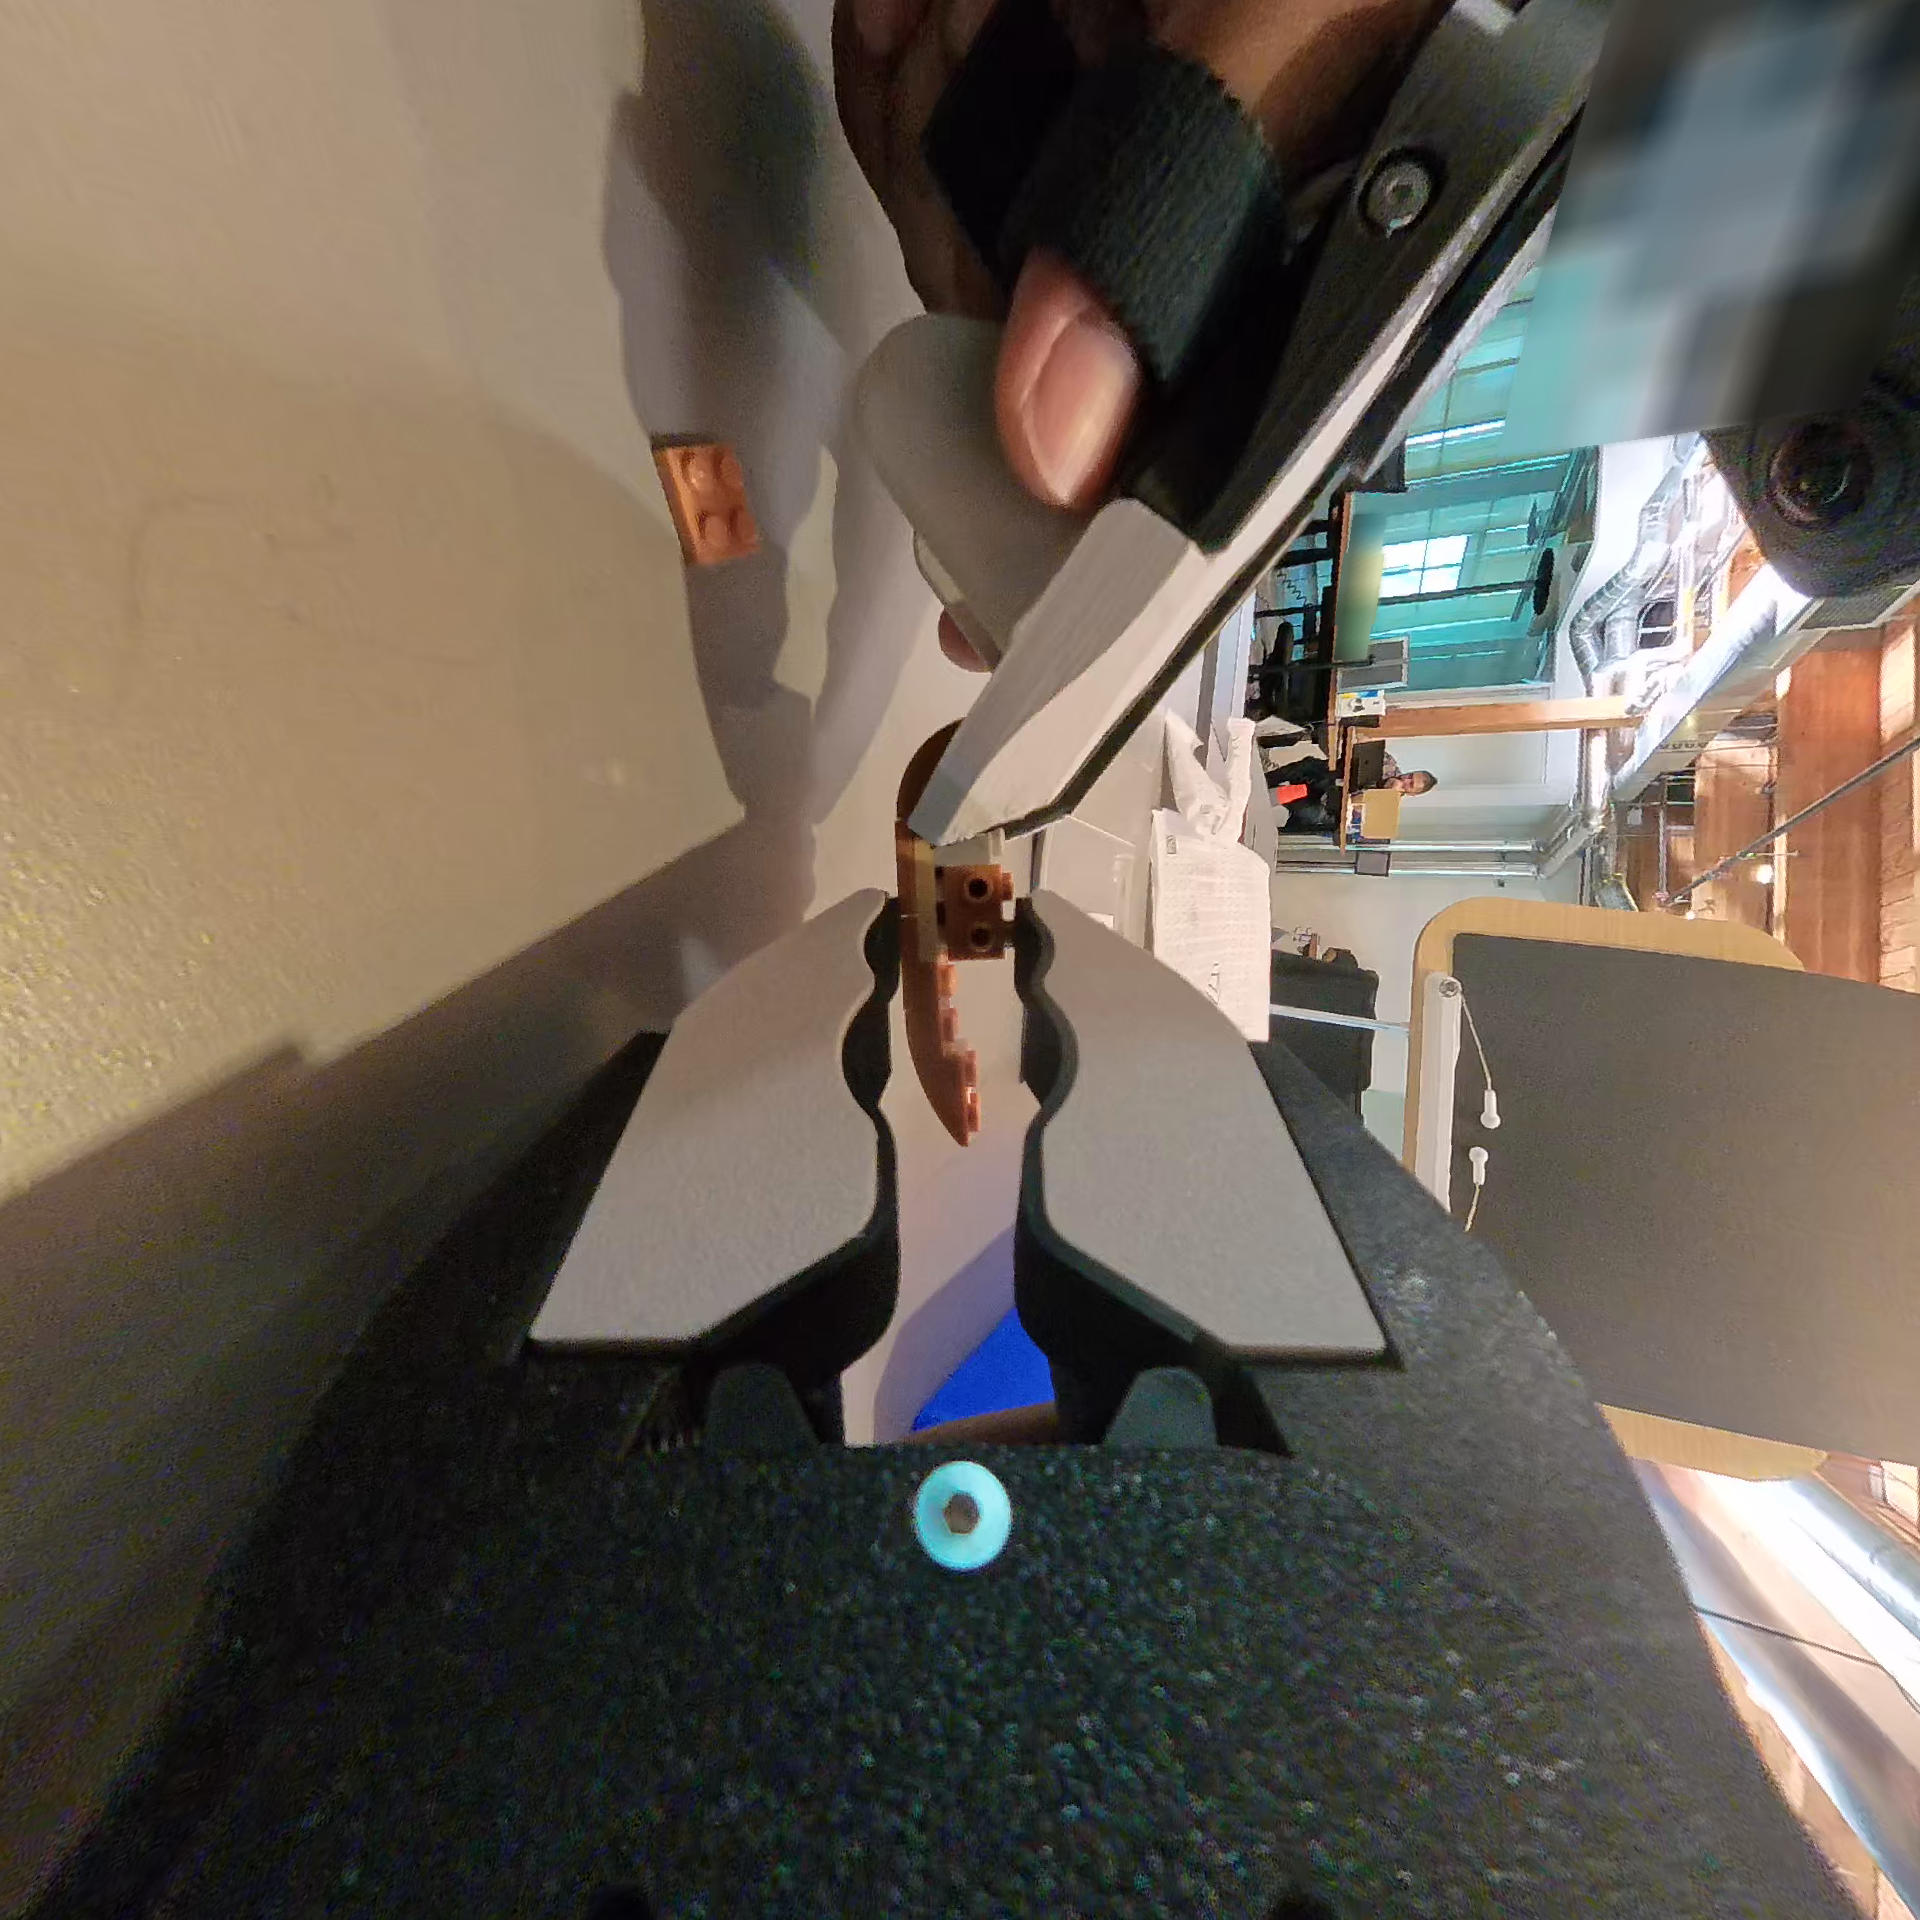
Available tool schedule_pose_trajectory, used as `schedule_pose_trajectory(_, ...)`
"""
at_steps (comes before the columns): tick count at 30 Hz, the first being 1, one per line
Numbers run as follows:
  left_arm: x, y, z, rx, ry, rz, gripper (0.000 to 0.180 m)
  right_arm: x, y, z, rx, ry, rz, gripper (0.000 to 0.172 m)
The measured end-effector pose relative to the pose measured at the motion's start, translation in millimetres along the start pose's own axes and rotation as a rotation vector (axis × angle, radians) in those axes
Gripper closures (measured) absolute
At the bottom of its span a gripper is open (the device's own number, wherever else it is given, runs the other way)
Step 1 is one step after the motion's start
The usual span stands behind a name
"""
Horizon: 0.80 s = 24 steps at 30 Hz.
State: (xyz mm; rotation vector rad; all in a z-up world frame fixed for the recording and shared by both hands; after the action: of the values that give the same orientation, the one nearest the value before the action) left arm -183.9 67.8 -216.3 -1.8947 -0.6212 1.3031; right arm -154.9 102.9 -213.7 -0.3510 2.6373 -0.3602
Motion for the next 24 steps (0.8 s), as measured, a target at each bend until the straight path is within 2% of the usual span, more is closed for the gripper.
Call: schedule_pose_trajectory(24, 2.3, -0.1, -3.7, 0.031, 0.01, 0.01, 0.163, -3.7, -1.6, 5.1, -0.039, -0.029, 0.046, 0.152)
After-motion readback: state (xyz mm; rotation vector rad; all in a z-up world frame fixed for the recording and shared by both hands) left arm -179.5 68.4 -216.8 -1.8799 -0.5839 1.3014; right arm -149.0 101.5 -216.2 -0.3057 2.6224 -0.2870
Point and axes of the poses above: each gripper's, where its closed fingertips meet, x out along the fingers, y out of its underside, z = x × y across the jaws, the point moved 3 cm from there along -x, back along the fingers, and after that the axes turned 8 degrees about x, right-handed, at the moved point
